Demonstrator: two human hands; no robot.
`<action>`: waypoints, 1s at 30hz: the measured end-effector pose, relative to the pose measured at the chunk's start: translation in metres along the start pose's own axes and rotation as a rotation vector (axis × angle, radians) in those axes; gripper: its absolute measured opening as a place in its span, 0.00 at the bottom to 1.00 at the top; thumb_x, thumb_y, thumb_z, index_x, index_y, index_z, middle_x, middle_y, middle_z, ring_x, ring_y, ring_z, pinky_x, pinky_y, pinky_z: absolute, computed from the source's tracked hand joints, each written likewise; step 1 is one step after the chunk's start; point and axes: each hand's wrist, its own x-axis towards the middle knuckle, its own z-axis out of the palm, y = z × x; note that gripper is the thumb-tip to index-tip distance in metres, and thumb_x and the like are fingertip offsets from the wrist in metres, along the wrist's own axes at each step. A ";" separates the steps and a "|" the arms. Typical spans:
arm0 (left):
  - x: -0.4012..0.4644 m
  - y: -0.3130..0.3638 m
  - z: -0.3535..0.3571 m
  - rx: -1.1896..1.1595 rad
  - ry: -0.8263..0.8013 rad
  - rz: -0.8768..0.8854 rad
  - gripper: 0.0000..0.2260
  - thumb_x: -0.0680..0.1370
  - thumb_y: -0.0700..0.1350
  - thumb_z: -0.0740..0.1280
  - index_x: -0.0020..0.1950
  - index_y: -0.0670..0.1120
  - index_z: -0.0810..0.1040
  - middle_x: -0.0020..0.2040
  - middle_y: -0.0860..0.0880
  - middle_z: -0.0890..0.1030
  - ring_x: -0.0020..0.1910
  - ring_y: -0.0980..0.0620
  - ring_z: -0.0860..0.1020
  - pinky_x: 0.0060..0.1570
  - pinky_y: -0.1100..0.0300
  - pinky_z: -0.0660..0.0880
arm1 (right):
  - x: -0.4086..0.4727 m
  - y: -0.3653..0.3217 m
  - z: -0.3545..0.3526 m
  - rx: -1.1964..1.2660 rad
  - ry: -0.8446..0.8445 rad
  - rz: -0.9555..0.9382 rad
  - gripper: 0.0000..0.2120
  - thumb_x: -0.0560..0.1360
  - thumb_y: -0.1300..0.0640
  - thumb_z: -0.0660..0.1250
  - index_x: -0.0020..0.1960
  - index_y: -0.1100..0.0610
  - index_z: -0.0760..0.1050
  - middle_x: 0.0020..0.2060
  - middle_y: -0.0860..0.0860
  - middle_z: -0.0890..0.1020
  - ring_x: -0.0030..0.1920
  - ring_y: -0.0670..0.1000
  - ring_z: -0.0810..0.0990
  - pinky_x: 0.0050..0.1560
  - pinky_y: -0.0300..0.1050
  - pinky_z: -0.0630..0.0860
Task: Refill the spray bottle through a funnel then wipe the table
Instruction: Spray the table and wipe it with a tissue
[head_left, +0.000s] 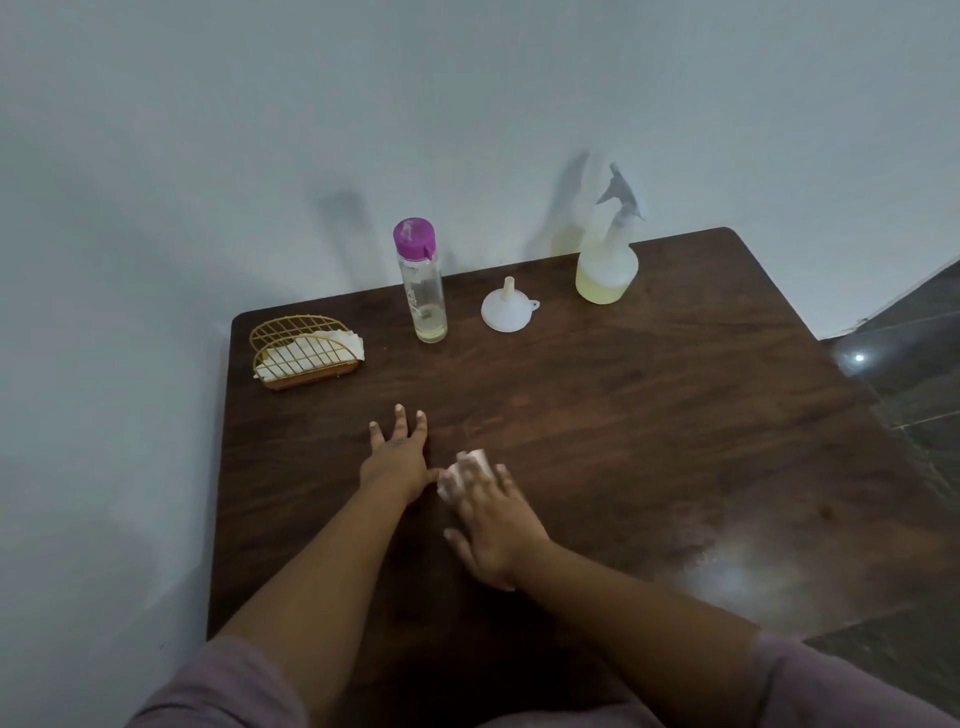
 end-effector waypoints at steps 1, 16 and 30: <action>0.000 -0.001 0.001 0.009 0.010 0.002 0.40 0.79 0.58 0.64 0.79 0.57 0.39 0.79 0.53 0.34 0.78 0.40 0.39 0.69 0.43 0.65 | 0.002 0.001 0.000 -0.067 -0.033 -0.101 0.33 0.79 0.40 0.46 0.78 0.53 0.39 0.77 0.54 0.40 0.76 0.54 0.34 0.75 0.58 0.39; -0.007 0.004 0.009 -0.053 0.105 -0.024 0.38 0.79 0.58 0.64 0.80 0.55 0.43 0.80 0.53 0.41 0.79 0.42 0.42 0.73 0.44 0.61 | -0.060 0.079 0.022 0.143 0.218 0.544 0.40 0.75 0.35 0.43 0.78 0.58 0.49 0.77 0.62 0.49 0.77 0.62 0.42 0.73 0.62 0.42; -0.057 0.023 0.072 -0.065 0.285 0.022 0.23 0.85 0.48 0.50 0.79 0.44 0.55 0.80 0.48 0.54 0.79 0.45 0.52 0.75 0.54 0.56 | -0.099 0.150 0.013 0.224 0.156 0.757 0.38 0.79 0.41 0.51 0.77 0.60 0.39 0.77 0.62 0.42 0.77 0.61 0.39 0.75 0.63 0.43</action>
